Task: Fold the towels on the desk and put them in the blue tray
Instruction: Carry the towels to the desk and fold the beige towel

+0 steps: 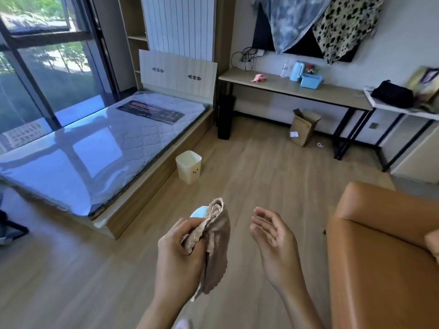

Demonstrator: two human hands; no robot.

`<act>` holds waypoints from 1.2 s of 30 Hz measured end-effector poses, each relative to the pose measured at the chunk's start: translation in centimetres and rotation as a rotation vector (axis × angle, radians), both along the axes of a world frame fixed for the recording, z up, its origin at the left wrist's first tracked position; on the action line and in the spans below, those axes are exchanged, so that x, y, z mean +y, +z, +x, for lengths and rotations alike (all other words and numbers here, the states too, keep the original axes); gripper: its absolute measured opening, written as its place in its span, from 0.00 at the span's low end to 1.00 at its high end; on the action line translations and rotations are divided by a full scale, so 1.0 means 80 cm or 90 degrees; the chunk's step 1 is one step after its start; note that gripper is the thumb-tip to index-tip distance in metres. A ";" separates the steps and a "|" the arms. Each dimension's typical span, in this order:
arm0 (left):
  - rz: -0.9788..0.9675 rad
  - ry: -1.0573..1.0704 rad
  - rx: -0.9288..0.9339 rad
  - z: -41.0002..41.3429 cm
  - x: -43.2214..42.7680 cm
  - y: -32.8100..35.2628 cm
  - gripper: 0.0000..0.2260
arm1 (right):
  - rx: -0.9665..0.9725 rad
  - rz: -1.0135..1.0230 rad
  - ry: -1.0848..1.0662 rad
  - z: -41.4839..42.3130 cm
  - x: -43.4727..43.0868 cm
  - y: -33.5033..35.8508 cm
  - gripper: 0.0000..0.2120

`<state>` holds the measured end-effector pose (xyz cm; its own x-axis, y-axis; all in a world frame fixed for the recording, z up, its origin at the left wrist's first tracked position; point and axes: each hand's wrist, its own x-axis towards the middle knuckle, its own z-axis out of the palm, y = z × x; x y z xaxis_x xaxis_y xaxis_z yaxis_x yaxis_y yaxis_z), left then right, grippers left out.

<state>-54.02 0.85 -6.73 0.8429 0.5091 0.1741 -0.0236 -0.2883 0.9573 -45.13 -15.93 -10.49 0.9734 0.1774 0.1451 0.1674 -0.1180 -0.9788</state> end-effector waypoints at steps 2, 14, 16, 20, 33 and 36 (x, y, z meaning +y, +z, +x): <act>-0.003 -0.013 0.005 0.063 0.011 -0.010 0.18 | 0.007 -0.012 -0.011 0.054 0.011 -0.007 0.14; 0.002 -0.118 -0.009 0.474 0.096 -0.010 0.12 | -0.015 -0.030 -0.137 0.428 0.070 -0.016 0.18; 0.018 -0.142 0.010 0.535 0.104 -0.011 0.12 | -0.012 -0.023 -0.164 0.485 0.075 -0.016 0.22; 0.036 -0.179 0.019 0.664 0.120 -0.008 0.13 | -0.001 0.009 -0.204 0.604 0.087 -0.020 0.18; 0.092 -0.171 0.009 1.089 0.113 -0.006 0.15 | -0.021 0.034 -0.185 1.053 0.091 -0.017 0.13; 0.082 -0.153 0.003 1.185 0.115 0.004 0.14 | -0.014 0.009 -0.179 1.144 0.092 -0.003 0.14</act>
<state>40.79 10.08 -6.40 0.9379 0.2686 0.2194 -0.1009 -0.3940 0.9135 46.37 -8.55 -10.73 0.9807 -0.1007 0.1677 0.1517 -0.1498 -0.9770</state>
